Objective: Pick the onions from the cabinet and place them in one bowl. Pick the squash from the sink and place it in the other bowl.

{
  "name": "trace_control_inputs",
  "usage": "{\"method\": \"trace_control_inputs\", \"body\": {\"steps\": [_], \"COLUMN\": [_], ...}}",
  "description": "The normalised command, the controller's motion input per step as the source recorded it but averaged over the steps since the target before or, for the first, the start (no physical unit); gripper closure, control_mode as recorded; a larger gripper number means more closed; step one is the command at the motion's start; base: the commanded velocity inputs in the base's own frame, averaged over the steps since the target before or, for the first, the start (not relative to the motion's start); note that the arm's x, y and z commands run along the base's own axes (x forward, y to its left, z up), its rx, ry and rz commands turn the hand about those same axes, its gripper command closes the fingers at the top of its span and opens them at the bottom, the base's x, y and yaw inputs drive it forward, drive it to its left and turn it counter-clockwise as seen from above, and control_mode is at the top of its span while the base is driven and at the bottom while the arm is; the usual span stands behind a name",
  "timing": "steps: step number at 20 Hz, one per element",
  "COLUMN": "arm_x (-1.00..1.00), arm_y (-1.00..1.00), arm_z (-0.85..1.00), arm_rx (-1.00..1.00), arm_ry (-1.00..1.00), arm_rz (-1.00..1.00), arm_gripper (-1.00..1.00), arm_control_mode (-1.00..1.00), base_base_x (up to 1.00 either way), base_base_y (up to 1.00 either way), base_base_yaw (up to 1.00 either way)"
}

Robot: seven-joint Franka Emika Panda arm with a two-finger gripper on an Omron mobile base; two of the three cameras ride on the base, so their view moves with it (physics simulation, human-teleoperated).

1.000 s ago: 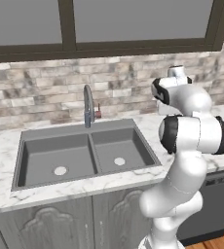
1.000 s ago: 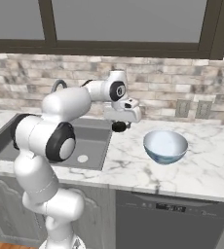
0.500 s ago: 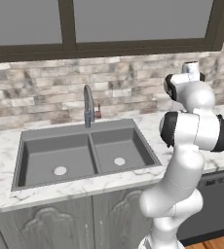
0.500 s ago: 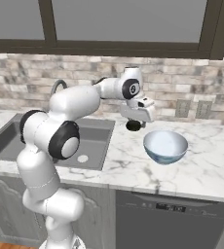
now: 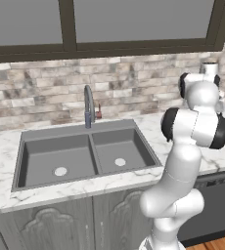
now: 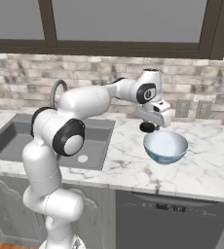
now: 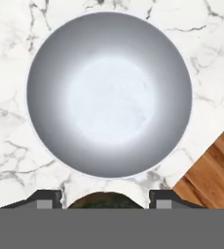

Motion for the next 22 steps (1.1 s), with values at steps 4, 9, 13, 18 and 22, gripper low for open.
{"method": "trace_control_inputs", "body": {"steps": [4,9,13,18,22], "arm_x": [0.28,0.15,0.00,0.00,0.05], "arm_y": [-0.36,-0.34,-0.21,-0.02,-0.06], "arm_z": [-0.14,-0.18,-0.38,-0.37,-0.34], "arm_rx": [0.00,0.01,0.00,0.00,0.00], "arm_ry": [-0.07,-0.02,-0.01,0.00,0.00], "arm_rz": [0.11,0.05,0.00,0.00,0.00], "arm_gripper": [1.00,1.00,1.00,1.00,1.00], "arm_control_mode": [-1.00,-1.00,-1.00,-1.00,-1.00], "base_base_x": [0.00,0.00,0.00,0.00,0.00], "base_base_y": [0.00,0.00,0.00,0.00,0.00], "base_base_yaw": [0.00,0.00,0.00,0.00,0.00]}}
